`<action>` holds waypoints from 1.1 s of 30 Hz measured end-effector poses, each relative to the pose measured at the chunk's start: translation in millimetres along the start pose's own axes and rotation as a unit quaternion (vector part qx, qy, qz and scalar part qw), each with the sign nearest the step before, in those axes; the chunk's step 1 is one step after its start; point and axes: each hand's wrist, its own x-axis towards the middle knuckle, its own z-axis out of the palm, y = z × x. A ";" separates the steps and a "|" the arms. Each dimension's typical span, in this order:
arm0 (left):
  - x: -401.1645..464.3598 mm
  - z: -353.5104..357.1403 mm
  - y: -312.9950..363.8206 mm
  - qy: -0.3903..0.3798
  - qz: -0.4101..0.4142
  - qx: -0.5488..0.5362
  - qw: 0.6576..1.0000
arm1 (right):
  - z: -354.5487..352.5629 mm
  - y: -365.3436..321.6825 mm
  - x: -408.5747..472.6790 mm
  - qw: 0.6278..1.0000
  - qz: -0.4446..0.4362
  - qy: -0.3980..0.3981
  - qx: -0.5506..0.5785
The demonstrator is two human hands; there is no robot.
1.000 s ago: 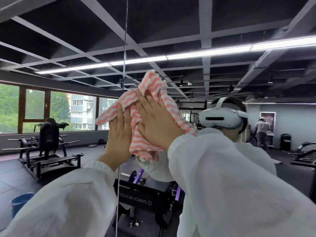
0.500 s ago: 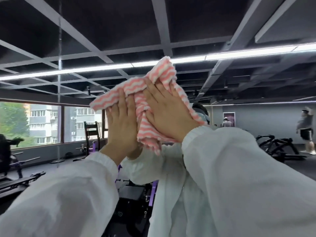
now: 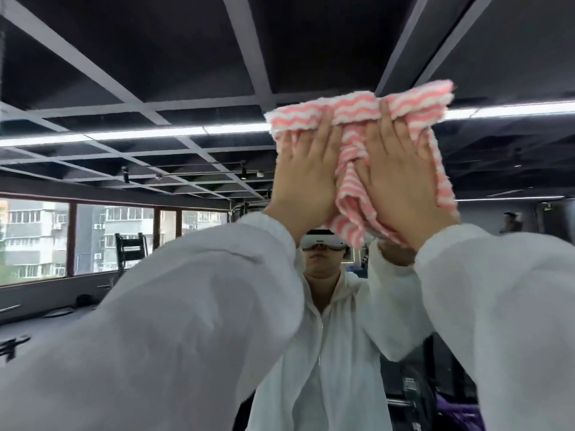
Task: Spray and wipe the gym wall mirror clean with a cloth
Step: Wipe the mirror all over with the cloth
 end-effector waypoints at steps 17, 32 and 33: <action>-94.0 20.6 -134.3 0.067 -0.018 -0.003 0.998 | 11.5 -135.9 -10.1 0.994 -0.080 -0.032 0.068; -348.6 65.4 -258.4 -0.069 -0.193 -0.022 0.979 | 48.9 -360.6 -119.3 0.963 -0.263 -0.023 0.053; -362.2 66.5 -263.3 -0.078 -0.210 -0.027 0.974 | 50.5 -374.1 -125.2 0.959 -0.277 -0.015 0.053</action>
